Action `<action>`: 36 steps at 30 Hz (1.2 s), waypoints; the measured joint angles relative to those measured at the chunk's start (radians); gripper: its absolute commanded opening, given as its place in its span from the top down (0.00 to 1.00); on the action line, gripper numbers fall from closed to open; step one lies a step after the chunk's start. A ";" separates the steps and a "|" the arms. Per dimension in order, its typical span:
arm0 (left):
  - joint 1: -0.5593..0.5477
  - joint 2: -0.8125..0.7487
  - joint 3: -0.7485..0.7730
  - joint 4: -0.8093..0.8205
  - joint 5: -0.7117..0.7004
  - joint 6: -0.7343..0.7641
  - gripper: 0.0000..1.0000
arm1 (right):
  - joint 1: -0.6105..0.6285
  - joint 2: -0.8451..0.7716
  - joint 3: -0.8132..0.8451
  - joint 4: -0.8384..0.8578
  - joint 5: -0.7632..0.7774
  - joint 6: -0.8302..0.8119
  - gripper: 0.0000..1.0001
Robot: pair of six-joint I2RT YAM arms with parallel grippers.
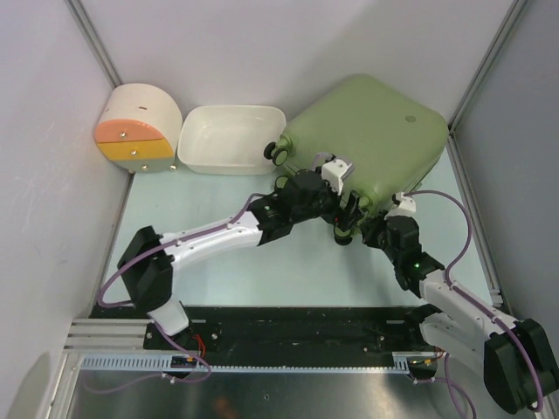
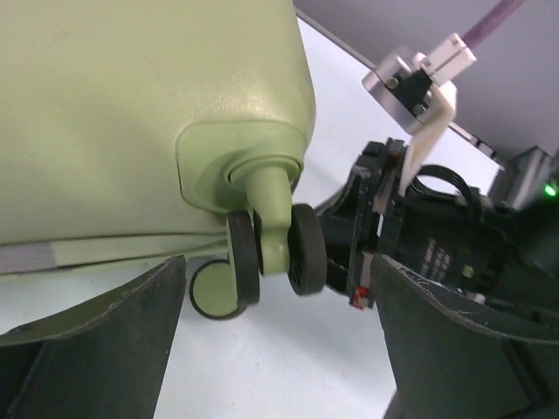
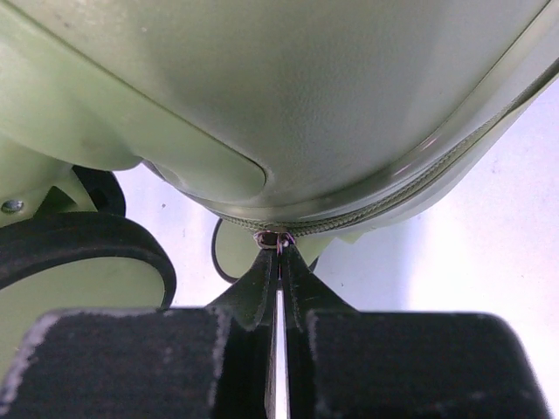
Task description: Open, take out, and arrange the luggage
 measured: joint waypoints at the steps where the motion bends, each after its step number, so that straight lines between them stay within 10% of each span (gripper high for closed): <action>1: -0.007 0.025 0.024 -0.005 -0.018 0.004 0.12 | 0.000 0.000 0.003 -0.006 0.002 -0.002 1.00; 11: -0.027 0.177 0.129 -0.068 -0.101 0.010 0.20 | 0.000 0.005 0.020 -0.038 0.015 -0.007 1.00; 14: -0.038 0.217 0.169 -0.077 -0.122 0.008 0.39 | 0.000 0.005 0.022 -0.043 0.020 -0.008 1.00; 19: -0.055 0.240 0.206 -0.071 -0.146 -0.004 1.00 | -0.024 0.003 0.037 -0.079 0.028 -0.036 1.00; 36: -0.041 0.111 0.021 0.018 -0.101 -0.002 1.00 | -0.406 -0.012 0.071 -0.125 -0.237 -0.406 1.00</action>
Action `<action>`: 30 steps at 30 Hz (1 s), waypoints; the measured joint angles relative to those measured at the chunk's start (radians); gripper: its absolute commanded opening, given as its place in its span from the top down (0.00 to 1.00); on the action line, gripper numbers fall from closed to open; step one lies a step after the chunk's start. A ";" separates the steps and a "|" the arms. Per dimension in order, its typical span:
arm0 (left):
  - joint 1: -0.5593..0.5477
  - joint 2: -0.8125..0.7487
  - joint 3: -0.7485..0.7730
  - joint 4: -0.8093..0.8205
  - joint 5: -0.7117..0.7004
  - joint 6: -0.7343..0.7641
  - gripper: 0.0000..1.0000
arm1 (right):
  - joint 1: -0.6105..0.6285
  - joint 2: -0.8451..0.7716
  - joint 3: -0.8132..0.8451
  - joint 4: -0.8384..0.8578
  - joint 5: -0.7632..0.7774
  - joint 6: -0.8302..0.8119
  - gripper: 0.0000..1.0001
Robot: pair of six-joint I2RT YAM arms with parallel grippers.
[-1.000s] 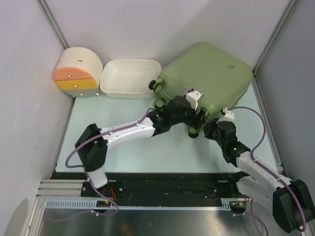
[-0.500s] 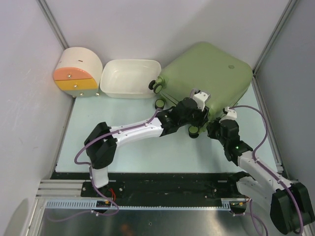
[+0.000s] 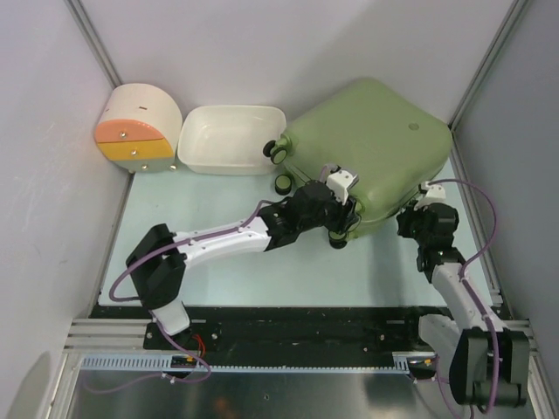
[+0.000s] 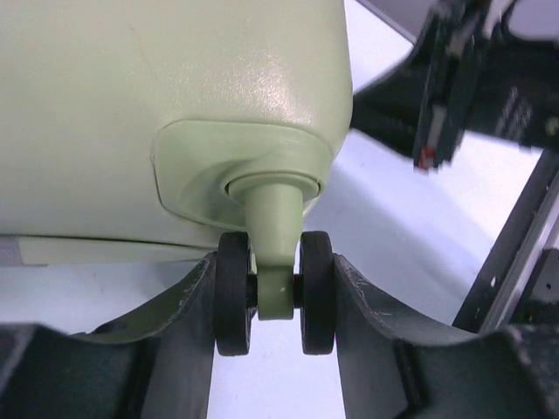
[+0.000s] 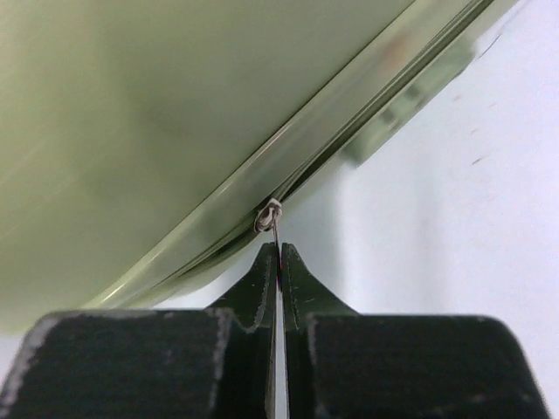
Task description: Open, take out, and arrange the luggage
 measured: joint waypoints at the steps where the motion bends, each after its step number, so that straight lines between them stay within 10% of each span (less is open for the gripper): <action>1: 0.002 -0.018 -0.018 -0.001 0.003 0.008 1.00 | -0.040 0.029 0.002 0.035 -0.026 -0.028 1.00; 18: 0.072 -0.431 -0.349 -0.155 0.159 0.302 1.00 | -0.562 0.201 0.043 0.173 -0.615 -0.424 1.00; 30: 0.077 -0.702 -0.500 -0.364 0.158 0.549 1.00 | -0.785 0.262 0.138 -0.145 -1.034 -0.741 1.00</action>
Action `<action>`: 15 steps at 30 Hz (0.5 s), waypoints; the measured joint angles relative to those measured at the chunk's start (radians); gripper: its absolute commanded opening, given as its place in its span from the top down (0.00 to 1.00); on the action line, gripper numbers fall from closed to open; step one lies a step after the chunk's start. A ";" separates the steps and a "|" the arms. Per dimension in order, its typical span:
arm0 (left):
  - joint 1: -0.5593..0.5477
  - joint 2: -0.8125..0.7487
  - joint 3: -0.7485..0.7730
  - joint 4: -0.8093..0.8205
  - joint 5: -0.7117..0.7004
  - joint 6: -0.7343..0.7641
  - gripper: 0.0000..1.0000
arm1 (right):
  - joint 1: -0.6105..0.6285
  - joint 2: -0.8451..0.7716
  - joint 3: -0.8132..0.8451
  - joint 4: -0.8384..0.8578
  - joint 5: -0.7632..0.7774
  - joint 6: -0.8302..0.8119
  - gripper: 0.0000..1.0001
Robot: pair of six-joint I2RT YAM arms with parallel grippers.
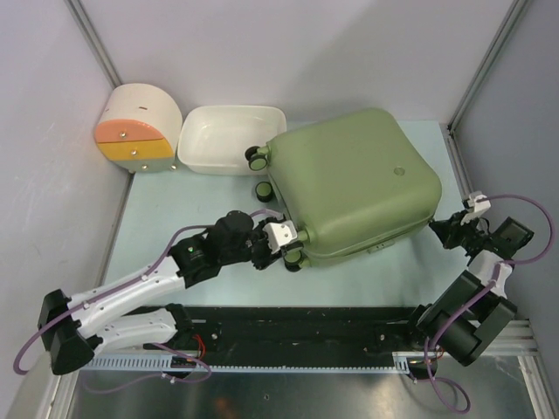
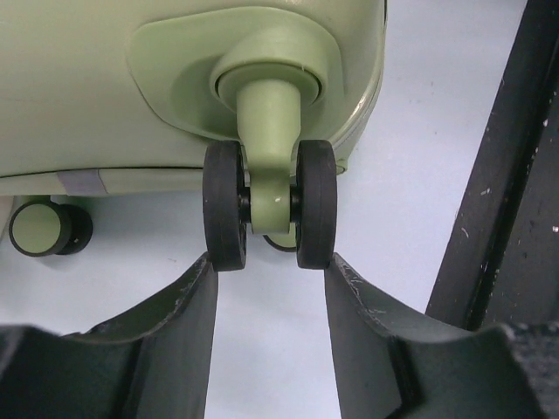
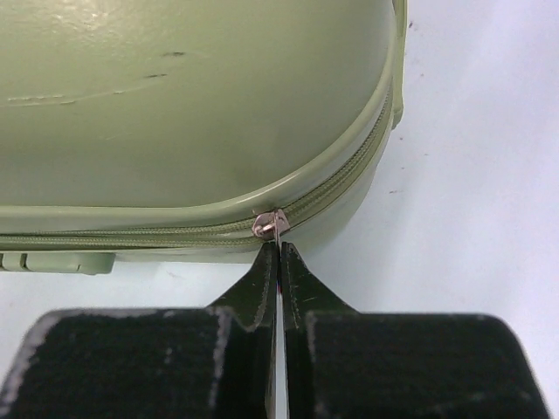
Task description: Open, take out, and arrange the luggage
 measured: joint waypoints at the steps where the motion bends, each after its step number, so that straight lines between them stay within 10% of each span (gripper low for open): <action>1: 0.000 -0.014 -0.006 -0.014 0.000 0.006 1.00 | 0.000 0.005 0.003 -0.008 -0.007 -0.013 1.00; 15: 0.015 -0.048 -0.034 -0.024 0.013 0.042 1.00 | 0.075 0.380 0.216 0.288 -0.101 0.049 1.00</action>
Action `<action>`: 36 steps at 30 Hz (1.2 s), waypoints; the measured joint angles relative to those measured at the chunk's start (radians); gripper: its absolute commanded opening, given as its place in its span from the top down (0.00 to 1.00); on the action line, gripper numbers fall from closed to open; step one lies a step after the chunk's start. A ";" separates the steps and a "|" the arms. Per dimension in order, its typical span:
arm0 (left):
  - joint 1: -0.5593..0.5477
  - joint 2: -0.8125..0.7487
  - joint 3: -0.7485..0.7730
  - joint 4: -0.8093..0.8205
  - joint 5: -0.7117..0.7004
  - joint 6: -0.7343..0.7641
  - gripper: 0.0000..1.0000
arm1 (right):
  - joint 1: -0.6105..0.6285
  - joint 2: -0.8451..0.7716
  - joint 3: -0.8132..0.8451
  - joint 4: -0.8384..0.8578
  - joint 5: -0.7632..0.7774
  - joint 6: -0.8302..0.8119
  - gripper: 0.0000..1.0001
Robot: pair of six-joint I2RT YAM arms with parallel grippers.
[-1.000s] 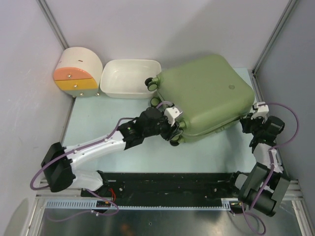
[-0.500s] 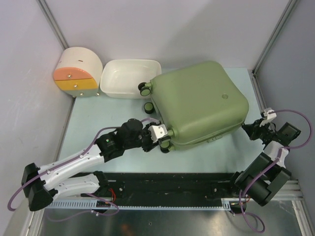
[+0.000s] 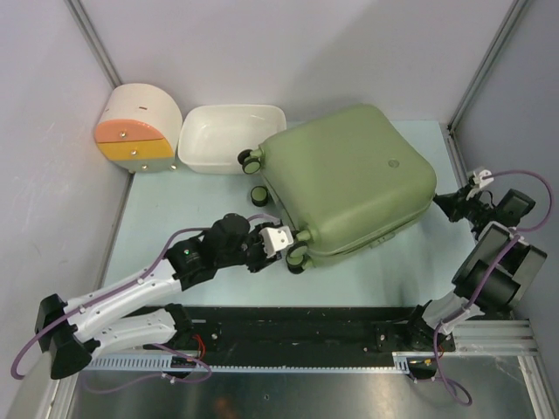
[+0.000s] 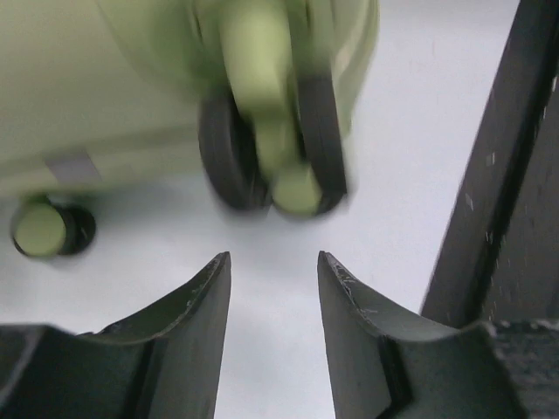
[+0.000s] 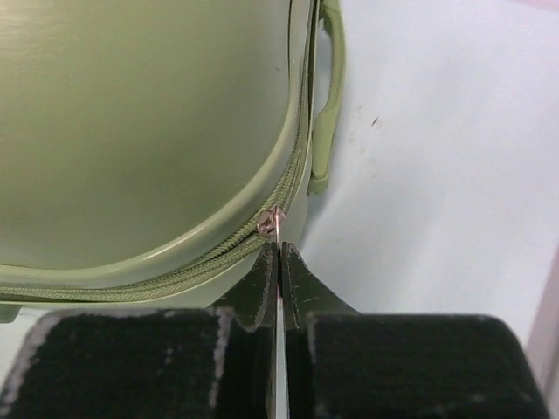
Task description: Open, take out, and arrange the luggage
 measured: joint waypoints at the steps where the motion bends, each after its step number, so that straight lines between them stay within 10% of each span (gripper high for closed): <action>1: 0.002 -0.001 0.001 -0.025 -0.005 0.005 1.00 | 0.015 0.019 0.006 0.045 0.009 0.015 1.00; 7: 0.030 -0.001 -0.043 -0.209 -0.009 0.020 0.99 | 0.084 0.153 0.105 0.325 0.055 0.116 1.00; 12: 0.046 0.003 -0.015 -0.262 0.027 -0.005 0.24 | 0.112 0.179 0.136 0.437 0.058 0.153 0.97; 14: 0.088 0.004 0.045 -0.285 0.073 -0.055 0.02 | 0.111 0.179 0.136 0.437 0.057 0.154 0.51; 17: 0.229 0.013 0.175 -0.287 0.185 -0.124 0.00 | 0.095 0.169 0.143 0.435 0.063 0.162 0.20; 25: 0.561 0.184 0.433 -0.193 0.325 -0.332 0.05 | 0.067 0.124 0.428 0.176 0.229 0.185 0.23; 36: 0.660 0.240 0.199 -0.058 0.293 -0.638 0.18 | 0.326 0.375 0.754 0.096 0.462 0.275 0.27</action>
